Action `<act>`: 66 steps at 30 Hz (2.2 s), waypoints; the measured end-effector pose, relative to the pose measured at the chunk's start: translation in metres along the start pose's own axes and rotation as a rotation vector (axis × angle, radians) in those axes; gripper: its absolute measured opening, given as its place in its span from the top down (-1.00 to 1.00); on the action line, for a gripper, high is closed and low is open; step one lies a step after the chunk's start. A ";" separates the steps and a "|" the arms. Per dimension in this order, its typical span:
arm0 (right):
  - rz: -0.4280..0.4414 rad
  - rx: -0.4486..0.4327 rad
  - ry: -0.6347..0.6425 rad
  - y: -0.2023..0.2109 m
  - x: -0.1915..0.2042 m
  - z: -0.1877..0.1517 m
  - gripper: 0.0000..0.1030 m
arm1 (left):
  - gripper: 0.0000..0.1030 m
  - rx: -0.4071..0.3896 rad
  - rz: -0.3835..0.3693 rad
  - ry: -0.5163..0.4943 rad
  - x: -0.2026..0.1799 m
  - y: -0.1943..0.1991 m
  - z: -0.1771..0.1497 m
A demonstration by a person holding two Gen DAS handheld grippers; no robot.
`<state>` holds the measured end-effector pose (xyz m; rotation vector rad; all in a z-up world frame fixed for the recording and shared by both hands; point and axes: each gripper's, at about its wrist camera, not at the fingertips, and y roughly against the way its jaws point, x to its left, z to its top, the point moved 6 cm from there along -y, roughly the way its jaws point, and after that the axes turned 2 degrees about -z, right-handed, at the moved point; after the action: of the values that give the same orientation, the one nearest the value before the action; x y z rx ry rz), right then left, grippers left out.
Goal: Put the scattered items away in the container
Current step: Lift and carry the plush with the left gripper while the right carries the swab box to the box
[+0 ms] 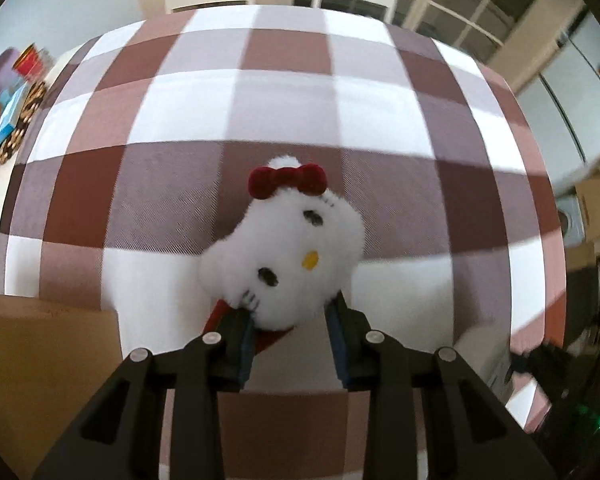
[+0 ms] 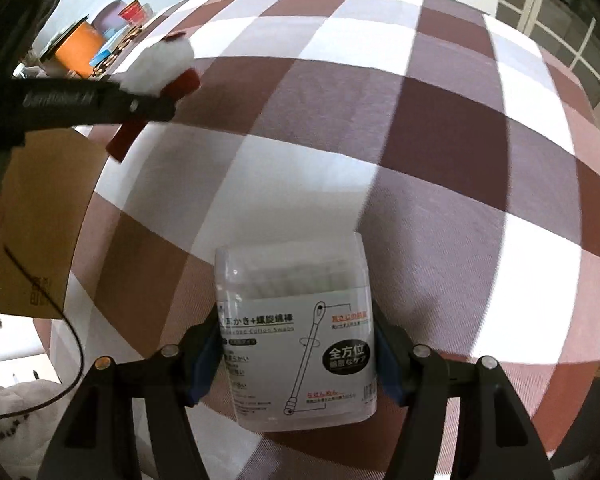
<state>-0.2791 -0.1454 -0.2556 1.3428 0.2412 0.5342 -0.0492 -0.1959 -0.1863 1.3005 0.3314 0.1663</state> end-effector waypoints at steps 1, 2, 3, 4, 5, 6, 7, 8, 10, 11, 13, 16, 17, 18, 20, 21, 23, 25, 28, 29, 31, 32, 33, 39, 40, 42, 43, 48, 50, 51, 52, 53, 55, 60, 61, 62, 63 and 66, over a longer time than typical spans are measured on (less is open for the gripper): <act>-0.014 -0.001 -0.002 0.003 -0.006 -0.002 -0.29 | 0.37 0.008 0.001 -0.012 -0.005 0.000 -0.005; -0.021 -0.002 -0.006 0.006 -0.009 -0.005 -0.29 | 0.37 0.017 -0.004 -0.020 -0.010 -0.001 -0.009; -0.025 -0.004 -0.012 0.010 -0.010 -0.009 -0.29 | 0.37 0.024 -0.011 -0.024 -0.013 0.000 -0.014; -0.027 -0.005 -0.017 0.013 -0.006 -0.012 -0.29 | 0.37 0.030 -0.019 -0.028 -0.017 0.001 -0.020; -0.030 -0.007 -0.024 0.017 -0.003 -0.012 -0.29 | 0.37 0.035 -0.025 -0.036 -0.021 0.004 -0.026; -0.030 -0.008 -0.032 0.021 -0.004 -0.011 -0.29 | 0.37 0.037 -0.025 -0.046 -0.025 0.006 -0.032; -0.029 -0.009 -0.041 0.024 -0.002 -0.019 -0.29 | 0.37 0.040 -0.025 -0.057 -0.029 0.009 -0.038; -0.026 -0.011 -0.053 0.027 0.001 -0.031 -0.29 | 0.37 0.042 -0.028 -0.066 -0.032 0.012 -0.043; -0.016 -0.016 -0.080 0.032 -0.001 -0.037 -0.29 | 0.37 0.045 -0.037 -0.075 -0.036 0.020 -0.056; -0.013 -0.017 -0.092 0.035 0.000 -0.039 -0.29 | 0.37 0.046 -0.041 -0.077 -0.038 0.024 -0.062; -0.009 -0.019 -0.119 0.041 0.004 -0.046 -0.29 | 0.37 0.051 -0.051 -0.075 -0.039 0.032 -0.071; 0.000 -0.024 -0.152 0.043 0.015 -0.046 -0.29 | 0.36 0.061 -0.067 -0.063 -0.036 0.046 -0.086; 0.002 -0.025 -0.160 0.048 0.018 -0.049 -0.29 | 0.36 0.064 -0.071 -0.060 -0.035 0.052 -0.091; 0.002 -0.028 -0.165 0.053 0.021 -0.052 -0.29 | 0.36 0.066 -0.075 -0.058 -0.034 0.058 -0.096; -0.004 -0.034 -0.165 0.064 0.027 -0.056 -0.29 | 0.36 0.071 -0.078 -0.060 -0.030 0.071 -0.106; -0.008 -0.036 -0.162 0.067 0.031 -0.056 -0.29 | 0.36 0.074 -0.078 -0.063 -0.028 0.076 -0.111; -0.015 -0.040 -0.153 0.073 0.041 -0.055 -0.29 | 0.36 0.081 -0.079 -0.072 -0.023 0.087 -0.122; -0.019 -0.039 -0.142 0.078 0.051 -0.053 -0.29 | 0.36 0.083 -0.073 -0.082 -0.017 0.097 -0.132; -0.017 -0.044 -0.123 0.086 0.066 -0.053 -0.29 | 0.36 0.088 -0.077 -0.079 -0.007 0.110 -0.146; -0.017 -0.047 -0.115 0.090 0.071 -0.053 -0.29 | 0.36 0.089 -0.079 -0.078 -0.003 0.115 -0.149; -0.018 -0.053 -0.098 0.096 0.082 -0.051 -0.29 | 0.36 0.089 -0.082 -0.080 0.002 0.123 -0.156; -0.018 -0.056 -0.090 0.099 0.088 -0.050 -0.29 | 0.36 0.089 -0.084 -0.083 0.005 0.128 -0.158; -0.019 -0.060 -0.081 0.103 0.093 -0.048 -0.29 | 0.36 0.086 -0.085 -0.087 0.007 0.132 -0.160; -0.025 -0.081 -0.040 0.119 0.122 -0.033 -0.29 | 0.36 0.076 -0.086 -0.095 0.022 0.156 -0.164; -0.022 -0.085 -0.029 0.121 0.127 -0.030 -0.29 | 0.36 0.070 -0.087 -0.097 0.024 0.160 -0.163; -0.023 -0.093 -0.008 0.125 0.137 -0.025 -0.29 | 0.36 0.059 -0.077 -0.105 0.030 0.168 -0.162; -0.024 -0.097 0.001 0.127 0.142 -0.022 -0.29 | 0.36 0.053 -0.073 -0.106 0.032 0.171 -0.160; -0.021 -0.108 0.038 0.137 0.162 -0.006 -0.29 | 0.36 0.035 -0.082 -0.098 0.046 0.189 -0.158; -0.020 -0.114 0.058 0.140 0.170 0.001 -0.29 | 0.36 0.027 -0.082 -0.091 0.053 0.196 -0.159; -0.020 -0.115 0.069 0.141 0.174 0.003 -0.29 | 0.36 0.024 -0.082 -0.088 0.056 0.200 -0.160; -0.019 -0.119 0.083 0.143 0.179 0.007 -0.29 | 0.36 0.020 -0.082 -0.083 0.060 0.203 -0.160; -0.019 -0.122 0.096 0.144 0.184 0.010 -0.29 | 0.36 0.015 -0.083 -0.074 0.064 0.206 -0.161; -0.016 -0.126 0.123 0.146 0.194 0.017 -0.29 | 0.36 0.004 -0.082 -0.056 0.073 0.213 -0.163; 0.001 -0.130 0.193 0.148 0.222 0.032 -0.29 | 0.36 -0.013 -0.087 0.009 0.098 0.231 -0.168; 0.008 -0.129 0.205 0.148 0.227 0.035 -0.29 | 0.36 -0.022 -0.084 0.019 0.103 0.236 -0.168; 0.016 -0.128 0.216 0.148 0.232 0.038 -0.29 | 0.36 -0.033 -0.078 0.030 0.108 0.240 -0.168; 0.024 -0.127 0.228 0.149 0.238 0.041 -0.29 | 0.36 -0.045 -0.074 0.044 0.113 0.244 -0.168; 0.037 -0.133 0.262 0.150 0.253 0.050 -0.29 | 0.35 -0.066 -0.074 0.086 0.130 0.254 -0.169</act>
<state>-0.0733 -0.0430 -0.0654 1.1493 0.3893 0.7459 0.0333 0.0654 0.0010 1.2158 0.4430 0.1694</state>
